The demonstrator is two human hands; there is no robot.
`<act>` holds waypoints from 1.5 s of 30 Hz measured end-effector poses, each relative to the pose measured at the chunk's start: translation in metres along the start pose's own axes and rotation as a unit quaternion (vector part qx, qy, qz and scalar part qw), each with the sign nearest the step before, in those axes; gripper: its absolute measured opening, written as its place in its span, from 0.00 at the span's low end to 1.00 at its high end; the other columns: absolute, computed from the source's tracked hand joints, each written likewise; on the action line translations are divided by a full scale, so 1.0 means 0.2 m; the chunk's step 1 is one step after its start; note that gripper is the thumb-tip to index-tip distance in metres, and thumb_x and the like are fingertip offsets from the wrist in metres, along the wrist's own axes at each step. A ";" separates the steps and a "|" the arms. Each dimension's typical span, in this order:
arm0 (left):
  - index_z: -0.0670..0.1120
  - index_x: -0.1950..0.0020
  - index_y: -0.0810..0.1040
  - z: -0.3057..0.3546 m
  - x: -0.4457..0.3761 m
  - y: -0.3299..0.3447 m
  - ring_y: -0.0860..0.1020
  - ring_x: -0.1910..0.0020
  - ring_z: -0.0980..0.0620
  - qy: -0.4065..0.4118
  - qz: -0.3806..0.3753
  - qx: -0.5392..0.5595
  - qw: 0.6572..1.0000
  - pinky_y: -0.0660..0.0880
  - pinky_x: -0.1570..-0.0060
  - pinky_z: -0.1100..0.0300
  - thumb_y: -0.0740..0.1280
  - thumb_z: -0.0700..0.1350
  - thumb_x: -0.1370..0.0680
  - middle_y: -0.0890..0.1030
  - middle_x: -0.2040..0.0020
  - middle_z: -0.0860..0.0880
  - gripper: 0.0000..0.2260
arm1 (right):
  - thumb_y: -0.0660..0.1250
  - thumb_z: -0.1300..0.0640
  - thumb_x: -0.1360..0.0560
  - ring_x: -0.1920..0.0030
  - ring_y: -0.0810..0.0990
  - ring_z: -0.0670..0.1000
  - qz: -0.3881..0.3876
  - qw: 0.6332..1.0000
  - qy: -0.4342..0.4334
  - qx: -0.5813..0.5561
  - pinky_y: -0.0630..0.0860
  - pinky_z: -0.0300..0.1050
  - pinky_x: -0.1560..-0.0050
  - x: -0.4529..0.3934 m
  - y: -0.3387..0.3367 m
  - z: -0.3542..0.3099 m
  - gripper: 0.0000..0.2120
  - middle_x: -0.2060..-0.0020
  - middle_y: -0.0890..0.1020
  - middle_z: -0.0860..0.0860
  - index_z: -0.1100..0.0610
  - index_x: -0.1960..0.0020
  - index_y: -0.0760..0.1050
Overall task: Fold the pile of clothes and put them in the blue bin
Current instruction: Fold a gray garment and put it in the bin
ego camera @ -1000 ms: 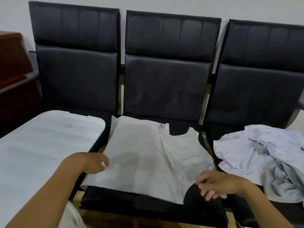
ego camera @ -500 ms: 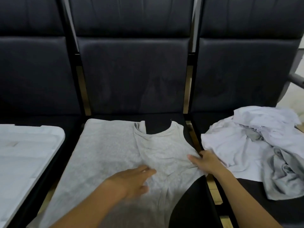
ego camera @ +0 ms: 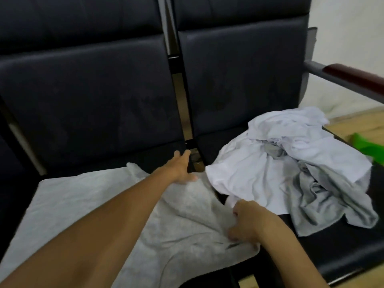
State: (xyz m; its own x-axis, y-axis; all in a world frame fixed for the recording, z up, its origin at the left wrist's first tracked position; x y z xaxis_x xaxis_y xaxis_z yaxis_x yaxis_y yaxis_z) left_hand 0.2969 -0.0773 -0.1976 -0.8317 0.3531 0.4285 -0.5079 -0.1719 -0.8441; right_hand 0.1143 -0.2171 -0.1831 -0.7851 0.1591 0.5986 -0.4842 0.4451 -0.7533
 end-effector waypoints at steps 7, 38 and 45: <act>0.45 0.61 0.73 0.26 -0.08 0.11 0.73 0.61 0.50 0.048 -0.116 -0.131 0.983 0.71 0.61 0.56 0.69 0.47 0.23 0.73 0.61 0.48 0.10 | 0.67 0.56 0.24 0.38 0.75 0.54 0.021 0.999 -0.016 -0.030 0.70 0.42 0.51 0.02 -0.07 0.08 0.16 0.44 0.70 0.52 0.54 0.38 0.68; 0.44 0.53 0.76 -1.29 0.83 -0.36 0.80 0.58 0.43 -0.143 0.269 0.340 0.890 0.75 0.62 0.60 0.63 0.33 0.20 0.80 0.55 0.39 0.08 | 0.62 0.45 0.20 0.44 0.77 0.53 -0.054 0.983 -0.166 -0.050 0.75 0.46 0.46 0.33 0.25 -0.74 0.13 0.44 0.74 0.52 0.53 0.43 0.72; 0.55 0.22 0.61 -0.44 0.43 -0.05 0.58 0.24 0.56 0.219 -0.003 -0.190 0.957 0.57 0.26 0.57 0.72 0.47 0.25 0.61 0.23 0.55 0.33 | 0.60 0.40 0.20 0.34 0.72 0.54 -0.102 0.991 -0.070 0.053 0.70 0.50 0.39 0.22 0.49 -0.73 0.26 0.34 0.72 0.53 0.55 0.30 0.67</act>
State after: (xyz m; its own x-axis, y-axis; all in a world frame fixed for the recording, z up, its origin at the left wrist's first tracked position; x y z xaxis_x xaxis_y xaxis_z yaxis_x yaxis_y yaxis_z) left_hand 0.2502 0.0356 -0.1803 -0.6129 0.7192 0.3274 -0.3240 0.1492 -0.9342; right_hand 0.0887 -0.0381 -0.1909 -0.7089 -0.0525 0.7034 -0.6708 0.3586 -0.6492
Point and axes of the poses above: each hand's wrist, its own x-axis away from the middle knuckle, its own y-axis out of the palm, z = x × y, the point moved 7 cm from there along -x, towards the middle knuckle
